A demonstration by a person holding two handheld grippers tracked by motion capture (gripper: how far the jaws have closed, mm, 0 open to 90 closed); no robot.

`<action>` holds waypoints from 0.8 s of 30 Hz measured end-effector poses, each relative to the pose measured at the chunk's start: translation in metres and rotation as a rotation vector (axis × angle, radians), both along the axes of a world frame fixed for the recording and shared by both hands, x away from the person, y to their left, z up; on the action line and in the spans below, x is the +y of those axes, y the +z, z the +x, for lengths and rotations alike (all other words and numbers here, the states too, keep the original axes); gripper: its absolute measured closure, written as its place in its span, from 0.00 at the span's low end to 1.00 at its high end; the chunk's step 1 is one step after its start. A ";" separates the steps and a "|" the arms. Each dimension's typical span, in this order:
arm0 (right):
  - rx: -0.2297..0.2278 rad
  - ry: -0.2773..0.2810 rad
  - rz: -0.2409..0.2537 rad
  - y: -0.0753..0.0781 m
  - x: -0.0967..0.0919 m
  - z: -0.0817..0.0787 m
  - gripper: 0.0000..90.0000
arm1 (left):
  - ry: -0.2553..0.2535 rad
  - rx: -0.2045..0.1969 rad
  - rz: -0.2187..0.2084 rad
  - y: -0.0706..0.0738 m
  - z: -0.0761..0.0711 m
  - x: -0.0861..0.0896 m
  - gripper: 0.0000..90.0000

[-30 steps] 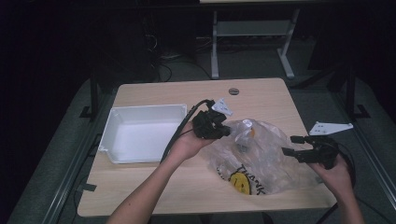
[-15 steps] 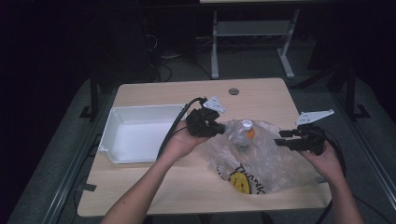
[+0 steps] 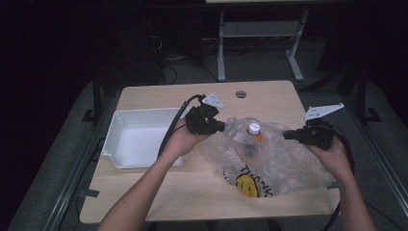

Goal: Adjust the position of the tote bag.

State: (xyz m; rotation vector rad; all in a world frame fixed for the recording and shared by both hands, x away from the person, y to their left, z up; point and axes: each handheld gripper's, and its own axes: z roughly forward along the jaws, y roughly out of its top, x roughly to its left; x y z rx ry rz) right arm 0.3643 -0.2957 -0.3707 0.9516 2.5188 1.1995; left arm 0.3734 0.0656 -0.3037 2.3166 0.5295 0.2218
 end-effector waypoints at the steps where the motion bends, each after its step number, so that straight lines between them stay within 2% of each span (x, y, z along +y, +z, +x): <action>1: 0.003 0.000 -0.005 0.001 0.001 0.003 1.00 | 0.005 -0.001 0.008 -0.002 0.003 0.001 1.00; 4: 0.015 -0.016 -0.016 0.000 0.003 0.012 1.00 | 0.033 0.011 0.018 -0.008 0.010 0.003 1.00; 8: 0.051 -0.039 -0.024 -0.005 0.007 0.022 1.00 | 0.059 0.021 0.056 -0.019 0.019 0.003 1.00; 9: 0.047 -0.033 -0.035 -0.007 0.007 0.024 1.00 | 0.061 0.025 0.063 -0.021 0.020 0.004 1.00; 12: 0.080 -0.044 -0.047 -0.013 0.012 0.028 1.00 | 0.073 0.043 0.085 -0.033 0.023 0.004 1.00; 15: 0.108 -0.050 -0.044 -0.019 0.013 0.029 1.00 | 0.089 0.064 0.077 -0.044 0.023 0.004 1.00; 20: 0.138 -0.054 -0.058 -0.033 0.017 0.030 1.00 | 0.094 0.069 0.108 -0.057 0.019 0.004 1.00; 24: 0.184 -0.061 -0.075 -0.043 0.020 0.031 1.00 | 0.088 0.075 0.131 -0.067 0.016 0.003 1.00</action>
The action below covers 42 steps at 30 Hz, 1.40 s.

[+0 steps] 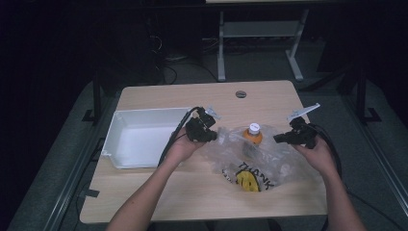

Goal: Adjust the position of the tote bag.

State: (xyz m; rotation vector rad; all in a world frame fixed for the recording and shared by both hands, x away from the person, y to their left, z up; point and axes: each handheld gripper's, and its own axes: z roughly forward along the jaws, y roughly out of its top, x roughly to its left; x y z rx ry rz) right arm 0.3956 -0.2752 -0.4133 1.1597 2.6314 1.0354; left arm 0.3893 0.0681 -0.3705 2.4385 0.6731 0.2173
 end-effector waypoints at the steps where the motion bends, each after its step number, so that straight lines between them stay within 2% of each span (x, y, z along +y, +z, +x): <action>1: -0.002 0.009 -0.009 -0.002 0.000 0.001 1.00 | 0.005 0.004 0.000 -0.002 -0.001 0.000 1.00; 7: 0.037 0.008 -0.037 -0.015 0.004 0.002 1.00 | 0.002 0.010 0.019 -0.013 -0.006 -0.002 1.00; 10: 0.083 0.010 -0.051 -0.027 0.006 0.002 1.00 | -0.007 0.006 0.034 -0.017 -0.010 -0.005 1.00; 12: 0.070 0.010 -0.059 -0.030 0.008 0.000 1.00 | -0.015 0.000 0.053 -0.020 -0.013 -0.008 1.00; 17: 0.097 0.001 -0.056 -0.040 0.007 0.000 1.00 | -0.028 0.015 0.054 -0.027 -0.018 -0.010 1.00; 23: 0.101 -0.009 -0.065 -0.044 0.008 0.001 1.00 | -0.029 0.022 0.064 -0.036 -0.021 -0.011 1.00; 26: 0.108 -0.020 -0.048 -0.045 0.007 0.002 0.99 | -0.024 0.027 0.059 -0.039 -0.022 -0.011 1.00; 29: 0.095 -0.028 -0.064 -0.042 0.006 0.000 0.93 | -0.023 0.022 0.063 -0.040 -0.023 -0.011 1.00; 32: 0.065 -0.034 -0.042 -0.032 0.001 -0.005 0.85 | -0.018 0.019 0.055 -0.038 -0.024 -0.010 1.00; 38: -0.009 -0.037 0.006 -0.008 -0.009 -0.023 0.80 | -0.006 0.022 0.042 -0.037 -0.023 -0.009 1.00; 42: -0.051 -0.032 0.017 0.008 -0.013 -0.037 0.78 | -0.004 0.024 0.043 -0.037 -0.022 -0.009 1.00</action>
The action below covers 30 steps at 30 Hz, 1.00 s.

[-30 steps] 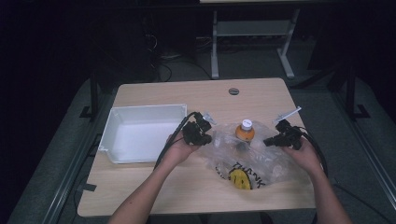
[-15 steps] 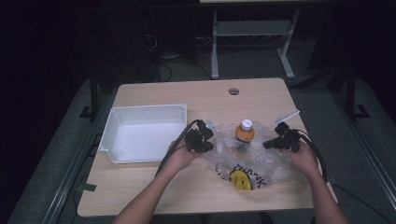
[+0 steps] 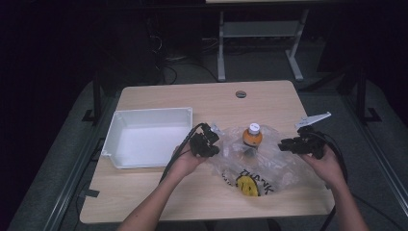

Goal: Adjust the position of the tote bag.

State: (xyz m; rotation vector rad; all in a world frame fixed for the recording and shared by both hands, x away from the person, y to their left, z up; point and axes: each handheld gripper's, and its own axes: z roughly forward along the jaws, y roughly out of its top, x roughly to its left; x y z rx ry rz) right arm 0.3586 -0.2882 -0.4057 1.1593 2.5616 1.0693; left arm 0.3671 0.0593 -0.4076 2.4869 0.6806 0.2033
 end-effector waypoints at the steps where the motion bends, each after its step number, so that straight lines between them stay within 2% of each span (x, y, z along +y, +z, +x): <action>1: -0.017 0.005 0.009 0.003 -0.001 -0.003 0.78 | 0.001 0.002 -0.001 0.000 0.000 0.000 1.00; 8: -0.079 0.069 0.054 0.026 0.004 -0.027 0.76 | 0.010 0.010 -0.008 -0.001 0.003 0.002 1.00; 12: -0.106 0.130 0.084 0.033 0.013 -0.038 0.74 | 0.010 0.011 -0.010 -0.001 0.003 0.002 1.00; 15: -0.109 0.167 0.109 0.036 0.021 -0.045 0.71 | 0.010 0.014 -0.010 -0.001 0.003 0.002 1.00; 19: -0.103 0.215 0.146 0.037 0.031 -0.052 0.67 | 0.009 0.012 -0.008 0.000 0.003 0.002 1.00; 25: -0.097 0.259 0.143 0.031 0.049 -0.056 0.61 | 0.001 0.016 -0.006 -0.001 0.003 0.001 1.00; 28: -0.086 0.271 0.125 0.024 0.057 -0.054 0.62 | -0.001 0.016 -0.003 -0.001 0.003 0.001 1.00; 30: -0.074 0.284 0.115 0.017 0.063 -0.053 0.70 | -0.002 0.016 0.000 -0.002 0.003 0.001 1.00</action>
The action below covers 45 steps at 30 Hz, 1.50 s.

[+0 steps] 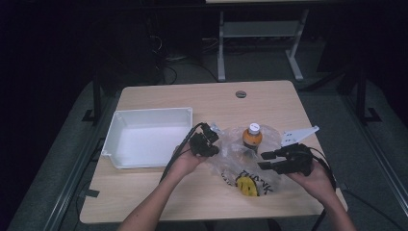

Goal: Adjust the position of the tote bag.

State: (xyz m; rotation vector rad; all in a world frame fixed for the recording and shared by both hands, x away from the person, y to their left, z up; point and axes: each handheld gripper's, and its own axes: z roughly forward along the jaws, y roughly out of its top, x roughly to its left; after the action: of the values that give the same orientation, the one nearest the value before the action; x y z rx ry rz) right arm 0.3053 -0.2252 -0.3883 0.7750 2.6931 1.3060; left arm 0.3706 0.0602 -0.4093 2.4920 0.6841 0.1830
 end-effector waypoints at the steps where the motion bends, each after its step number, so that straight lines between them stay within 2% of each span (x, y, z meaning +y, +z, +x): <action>1: 0.001 0.010 -0.007 -0.003 0.003 0.000 0.74 | 0.001 0.001 0.001 0.000 0.000 0.000 1.00; 6: 0.036 0.047 -0.061 -0.021 0.015 0.002 0.93 | 0.000 0.004 0.007 -0.002 0.001 0.000 1.00; 9: 0.060 0.077 -0.085 -0.030 0.020 0.002 0.99 | 0.002 0.010 0.012 -0.003 0.002 0.000 1.00; 16: 0.119 0.119 -0.142 -0.049 0.029 -0.001 1.00 | 0.009 0.014 0.026 -0.006 0.004 -0.001 1.00; 21: 0.134 0.130 -0.173 -0.058 0.027 -0.006 1.00 | 0.020 0.015 0.039 -0.008 0.005 -0.001 1.00; 22: 0.127 0.137 -0.173 -0.059 0.025 -0.005 1.00 | 0.022 0.015 0.043 -0.009 0.006 -0.001 1.00; 27: 0.154 0.115 -0.181 -0.062 0.019 -0.010 1.00 | 0.031 0.018 0.056 -0.012 0.007 -0.002 1.00; 30: 0.150 0.113 -0.185 -0.064 0.014 -0.012 1.00 | 0.039 0.025 0.052 -0.014 0.008 -0.001 1.00; 33: 0.159 0.100 -0.172 -0.065 0.010 -0.013 1.00 | 0.028 0.036 0.053 -0.014 0.009 0.000 1.00; 38: 0.147 0.097 -0.163 -0.062 0.010 -0.014 1.00 | 0.012 0.038 0.018 -0.007 0.004 0.005 0.89; 45: 0.149 0.098 -0.163 -0.062 0.013 -0.015 1.00 | 0.018 0.039 -0.043 0.007 -0.007 0.019 0.81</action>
State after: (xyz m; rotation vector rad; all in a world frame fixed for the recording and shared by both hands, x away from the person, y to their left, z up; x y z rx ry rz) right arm 0.2906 -0.2120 -0.4506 0.7598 2.9433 1.0680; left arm 0.3636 0.0797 -0.4019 2.4554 0.7191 0.1251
